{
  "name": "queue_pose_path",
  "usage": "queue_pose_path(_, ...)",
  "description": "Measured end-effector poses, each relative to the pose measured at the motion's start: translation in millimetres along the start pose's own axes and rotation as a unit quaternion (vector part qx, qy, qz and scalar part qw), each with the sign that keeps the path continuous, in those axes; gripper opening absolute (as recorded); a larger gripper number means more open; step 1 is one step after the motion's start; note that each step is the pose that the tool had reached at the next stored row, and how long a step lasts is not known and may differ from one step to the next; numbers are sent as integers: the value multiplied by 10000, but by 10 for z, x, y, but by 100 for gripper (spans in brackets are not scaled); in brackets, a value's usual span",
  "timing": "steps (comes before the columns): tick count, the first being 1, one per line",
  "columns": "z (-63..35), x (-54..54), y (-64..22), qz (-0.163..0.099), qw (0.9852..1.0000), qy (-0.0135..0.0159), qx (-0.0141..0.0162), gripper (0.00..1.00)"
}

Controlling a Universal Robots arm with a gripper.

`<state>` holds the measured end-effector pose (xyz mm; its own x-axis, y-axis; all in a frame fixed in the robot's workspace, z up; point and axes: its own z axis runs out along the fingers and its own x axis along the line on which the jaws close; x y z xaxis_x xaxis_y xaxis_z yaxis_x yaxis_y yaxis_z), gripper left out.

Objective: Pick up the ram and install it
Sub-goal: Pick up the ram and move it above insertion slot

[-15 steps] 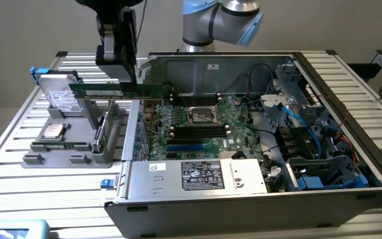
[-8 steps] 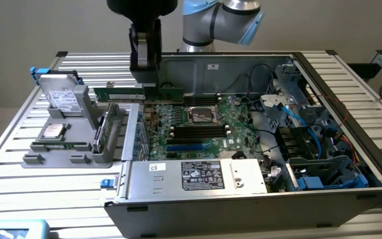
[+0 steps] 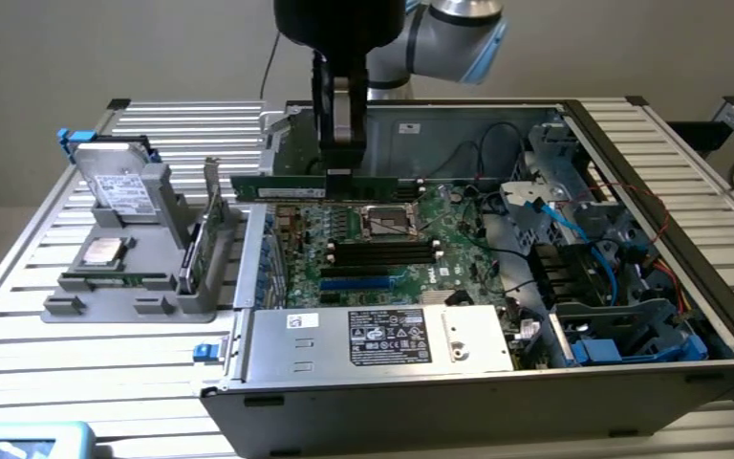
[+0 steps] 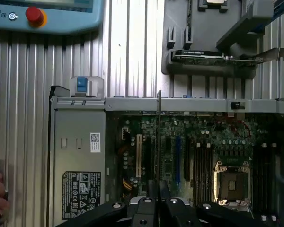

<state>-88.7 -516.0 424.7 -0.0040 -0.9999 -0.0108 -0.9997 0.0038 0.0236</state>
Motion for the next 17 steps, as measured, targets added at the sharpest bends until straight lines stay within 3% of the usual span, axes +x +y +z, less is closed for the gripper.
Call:
queue_pose_path(6,68,-9,-274,0,10000,1,0,13)
queue_pose_path(10,132,-98,-450,0,10000,9,0,13)
queue_pose_path(17,238,-407,-520,1,10000,23,0,13)
